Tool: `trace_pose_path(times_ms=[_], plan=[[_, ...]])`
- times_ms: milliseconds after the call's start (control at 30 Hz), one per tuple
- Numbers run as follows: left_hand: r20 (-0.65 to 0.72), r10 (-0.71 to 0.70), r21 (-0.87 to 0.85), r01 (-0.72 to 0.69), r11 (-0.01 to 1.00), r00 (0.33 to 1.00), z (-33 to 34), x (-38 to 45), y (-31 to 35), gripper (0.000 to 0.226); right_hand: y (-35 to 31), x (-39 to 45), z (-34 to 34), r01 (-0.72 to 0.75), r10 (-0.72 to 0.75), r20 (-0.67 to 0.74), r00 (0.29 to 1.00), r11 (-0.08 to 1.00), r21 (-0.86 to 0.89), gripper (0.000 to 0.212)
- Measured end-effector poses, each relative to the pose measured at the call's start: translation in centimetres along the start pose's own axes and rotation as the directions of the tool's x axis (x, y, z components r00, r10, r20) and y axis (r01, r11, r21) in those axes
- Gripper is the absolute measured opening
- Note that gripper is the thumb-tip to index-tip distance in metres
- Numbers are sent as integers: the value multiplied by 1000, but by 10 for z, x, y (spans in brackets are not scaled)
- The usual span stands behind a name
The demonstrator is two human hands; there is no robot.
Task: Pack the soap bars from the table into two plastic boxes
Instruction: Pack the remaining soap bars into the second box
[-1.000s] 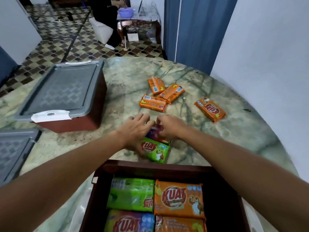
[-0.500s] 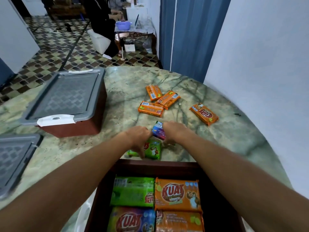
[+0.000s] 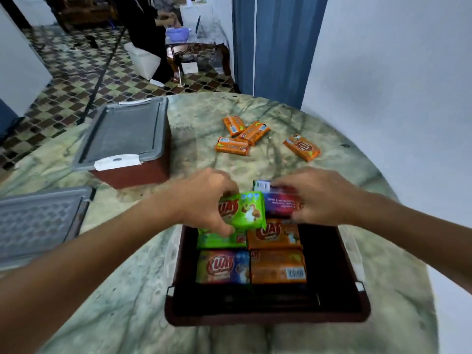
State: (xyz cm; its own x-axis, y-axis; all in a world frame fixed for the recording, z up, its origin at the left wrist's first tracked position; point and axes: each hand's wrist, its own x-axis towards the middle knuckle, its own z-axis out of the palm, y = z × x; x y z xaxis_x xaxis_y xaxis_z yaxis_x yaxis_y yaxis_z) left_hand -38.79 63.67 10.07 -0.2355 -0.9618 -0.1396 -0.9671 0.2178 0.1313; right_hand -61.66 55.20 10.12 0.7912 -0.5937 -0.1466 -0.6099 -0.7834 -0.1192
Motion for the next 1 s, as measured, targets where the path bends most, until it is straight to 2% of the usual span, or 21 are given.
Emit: trace_pose_path(times_ms=[133,267,367,500,533,633,667,800,867,933,1000], plan=[[172,-6,123,-16,992,985,38,-30,31,62,-18,-48,38,26,-23,173,985,1000,-14,65],[246,-17,114,-11,993,969,71,-46,34,73,-31,-64,74,44,-42,169,985,999,-11,61],[206,-40,130,13,991,978,86,-53,34,66,-37,-63,89,57,-48,148,988,997,-56,55],[137,-58,119,42,992,989,91,-56,35,49,-46,-55,105,105,-105,9,994,988,-109,52],[134,-53,126,36,991,990,91,-56,36,50,-49,-52,107,116,-119,-23,993,987,-114,52],[111,-20,173,1,985,994,93,-54,41,65,-57,-45,103,91,-89,31,996,993,-75,53],[119,-10,211,-16,977,993,94,-53,43,76,-58,-46,101,40,-36,65,997,998,-52,60],[192,-105,360,30,932,976,100,-49,39,121,-53,-49,102,-241,225,173,959,967,81,117],[193,-129,415,38,909,973,104,-43,36,126,-51,-45,108,-317,290,259,921,946,71,127],[180,-126,449,32,893,976,105,-38,35,125,-58,-33,115,-331,325,283,903,943,-27,130],[176,-120,472,23,881,977,106,-34,35,122,-70,-21,118,-368,366,301,880,928,-53,135]])
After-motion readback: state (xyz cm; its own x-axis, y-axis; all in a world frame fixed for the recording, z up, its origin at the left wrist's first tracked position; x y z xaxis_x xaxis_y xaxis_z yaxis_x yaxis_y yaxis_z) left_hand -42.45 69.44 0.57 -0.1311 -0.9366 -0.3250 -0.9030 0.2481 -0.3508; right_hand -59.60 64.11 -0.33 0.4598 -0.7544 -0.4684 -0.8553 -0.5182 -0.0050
